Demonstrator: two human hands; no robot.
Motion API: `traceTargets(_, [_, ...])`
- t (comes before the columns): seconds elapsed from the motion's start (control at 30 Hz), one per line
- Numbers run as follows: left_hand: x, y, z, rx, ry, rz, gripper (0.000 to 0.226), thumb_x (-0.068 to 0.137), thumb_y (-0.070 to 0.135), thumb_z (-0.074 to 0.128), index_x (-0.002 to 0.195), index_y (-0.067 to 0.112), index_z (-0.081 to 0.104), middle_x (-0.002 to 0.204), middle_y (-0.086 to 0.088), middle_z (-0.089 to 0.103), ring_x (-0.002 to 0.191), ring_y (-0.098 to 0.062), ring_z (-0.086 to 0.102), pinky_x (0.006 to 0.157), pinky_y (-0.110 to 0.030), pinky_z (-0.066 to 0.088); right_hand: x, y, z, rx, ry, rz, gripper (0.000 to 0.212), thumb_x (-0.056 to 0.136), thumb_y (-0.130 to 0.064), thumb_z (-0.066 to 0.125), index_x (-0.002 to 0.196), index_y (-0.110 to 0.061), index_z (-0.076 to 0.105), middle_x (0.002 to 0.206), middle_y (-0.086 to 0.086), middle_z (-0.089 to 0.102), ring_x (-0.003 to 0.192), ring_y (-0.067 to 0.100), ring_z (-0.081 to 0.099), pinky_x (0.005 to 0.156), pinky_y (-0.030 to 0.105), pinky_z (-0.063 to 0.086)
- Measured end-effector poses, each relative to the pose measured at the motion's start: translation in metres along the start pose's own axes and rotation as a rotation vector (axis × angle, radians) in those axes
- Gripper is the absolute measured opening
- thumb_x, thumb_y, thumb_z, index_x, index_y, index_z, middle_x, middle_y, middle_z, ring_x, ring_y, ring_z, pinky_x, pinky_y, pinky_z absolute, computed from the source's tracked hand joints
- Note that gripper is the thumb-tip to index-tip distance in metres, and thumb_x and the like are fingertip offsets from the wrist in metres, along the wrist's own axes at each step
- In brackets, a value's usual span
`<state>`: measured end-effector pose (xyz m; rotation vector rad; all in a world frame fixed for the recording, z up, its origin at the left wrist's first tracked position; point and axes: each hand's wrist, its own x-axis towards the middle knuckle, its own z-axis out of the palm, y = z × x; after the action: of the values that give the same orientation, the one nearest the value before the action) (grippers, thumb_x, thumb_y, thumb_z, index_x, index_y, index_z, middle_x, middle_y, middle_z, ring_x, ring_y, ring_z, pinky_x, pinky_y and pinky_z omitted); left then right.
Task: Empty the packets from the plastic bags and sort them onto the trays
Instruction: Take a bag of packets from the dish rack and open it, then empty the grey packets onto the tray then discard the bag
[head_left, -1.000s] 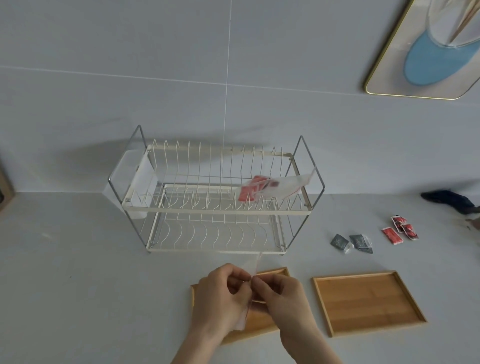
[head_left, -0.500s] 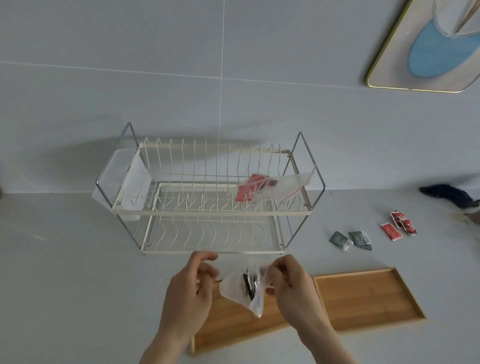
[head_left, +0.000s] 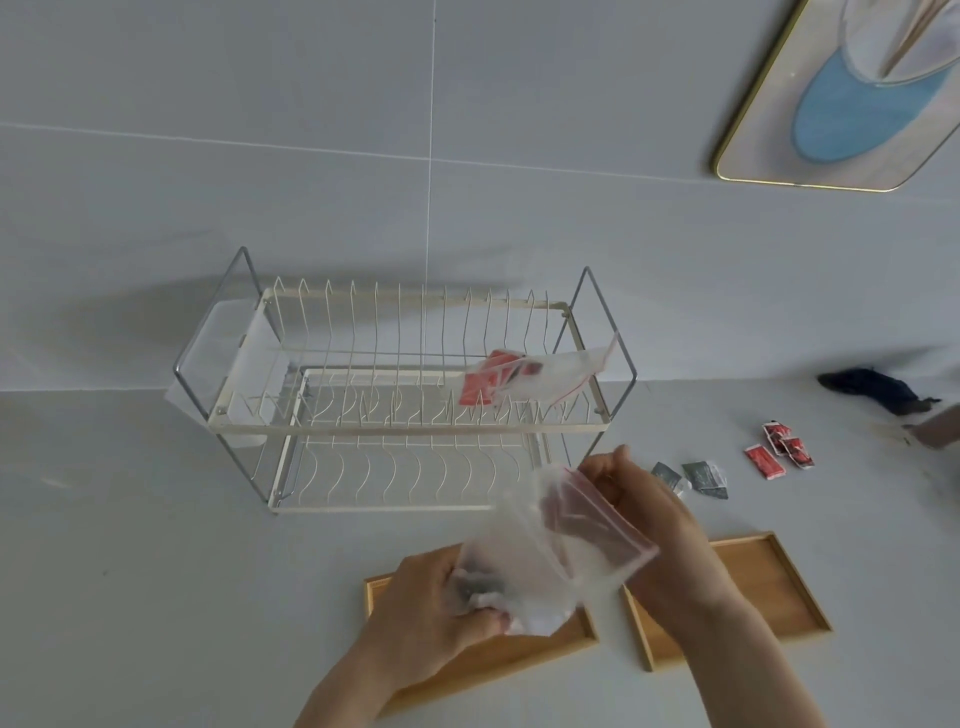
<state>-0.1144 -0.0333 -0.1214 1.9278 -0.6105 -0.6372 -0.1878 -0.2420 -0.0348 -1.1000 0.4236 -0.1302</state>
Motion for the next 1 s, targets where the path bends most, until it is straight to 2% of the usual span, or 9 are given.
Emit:
traceTargets(0.07, [-0.003,-0.006,0.006,-0.112,0.048,-0.065,0.031,0.067,0.028,0.088,0.094,0.028,0.073,0.093,0.016,0.078,0.089,0.002,0.071,0.079,-0.018,0.053,0.005,0.023,-0.017,0.097,0.131,0.034,0.057,0.090,-0.056,0.052,0.106,-0.003,0.064,0.103,0.020,0.071,0.093,0.031,0.072,0.090,0.046,0.052])
traceTargets(0.2, [-0.006,-0.017,0.020,-0.383,0.140,-0.213,0.037,0.055,0.034,0.088,0.089,0.030,0.075,0.084,0.003,0.079,0.078,-0.016,0.074,0.071,-0.035,0.058,-0.008,0.089,-0.030,-0.086,0.142,0.207,0.099,0.056,-0.078,0.077,0.128,-0.011,0.064,0.117,0.011,0.077,0.104,0.028,0.075,0.090,0.044,0.054])
traceTargets(0.33, [-0.010,-0.022,0.037,-0.462,0.187,-0.297,0.047,0.059,0.056,0.080,0.100,0.034,0.078,0.095,0.008,0.080,0.091,-0.009,0.076,0.080,-0.032,0.061,-0.033,0.132,-0.018,-0.208,0.006,0.325,0.077,0.070,-0.049,0.084,0.137,-0.022,0.059,0.126,0.012,0.073,0.117,0.032,0.069,0.102,0.052,0.053])
traceTargets(0.5, [-0.015,-0.022,0.051,-0.471,0.169,-0.352,0.042,0.082,0.058,0.065,0.115,0.032,0.069,0.102,0.013,0.078,0.094,-0.002,0.073,0.079,-0.018,0.056,-0.029,0.155,0.005,-0.041,0.181,0.275,0.031,0.096,-0.008,0.065,0.127,-0.013,0.067,0.115,0.020,0.076,0.108,0.040,0.072,0.104,0.062,0.050])
traceTargets(0.6, [-0.018,-0.029,0.048,-0.408,0.201,-0.385,0.045,0.074,0.064,0.065,0.111,0.038,0.069,0.107,0.016,0.076,0.099,0.000,0.070,0.089,-0.027,0.054,-0.025,0.157,0.003,0.007,0.282,0.250,0.031,0.098,-0.004,0.060,0.127,-0.012,0.066,0.115,0.021,0.076,0.106,0.040,0.073,0.099,0.058,0.054])
traceTargets(0.7, [-0.022,-0.038,0.033,-0.401,0.282,-0.400,0.034,0.088,0.044,0.070,0.120,0.038,0.062,0.116,0.012,0.071,0.096,0.002,0.068,0.081,-0.023,0.048,-0.021,0.149,-0.008,0.020,0.334,0.241,0.032,0.098,-0.009,0.060,0.126,-0.022,0.065,0.115,0.017,0.077,0.099,0.039,0.073,0.083,0.049,0.059])
traceTargets(0.8, [-0.024,-0.047,0.009,-0.344,0.451,-0.403,0.049,0.090,0.034,0.069,0.134,0.028,0.048,0.123,0.004,0.063,0.100,0.000,0.062,0.078,-0.021,0.046,-0.020,0.138,-0.022,-0.122,0.309,0.232,0.027,0.099,-0.013,0.059,0.125,-0.018,0.063,0.105,0.014,0.079,0.083,0.036,0.073,0.071,0.042,0.057])
traceTargets(0.9, [-0.021,-0.056,-0.009,-0.179,0.543,-0.297,0.055,0.088,0.040,0.071,0.136,0.032,0.045,0.129,0.004,0.060,0.114,-0.013,0.061,0.093,-0.029,0.046,-0.018,0.123,-0.036,-0.305,0.266,0.200,0.018,0.102,-0.012,0.057,0.117,-0.009,0.065,0.096,0.020,0.076,0.072,0.030,0.066,0.069,0.043,0.054])
traceTargets(1.0, [-0.012,-0.052,-0.017,-0.001,0.476,-0.143,0.068,0.081,0.054,0.064,0.143,0.036,0.042,0.134,0.015,0.053,0.124,-0.003,0.051,0.098,-0.025,0.039,-0.011,0.106,-0.036,-0.529,0.137,0.176,0.013,0.102,-0.015,0.058,0.112,-0.016,0.067,0.097,0.008,0.079,0.076,0.021,0.074,0.065,0.039,0.059])
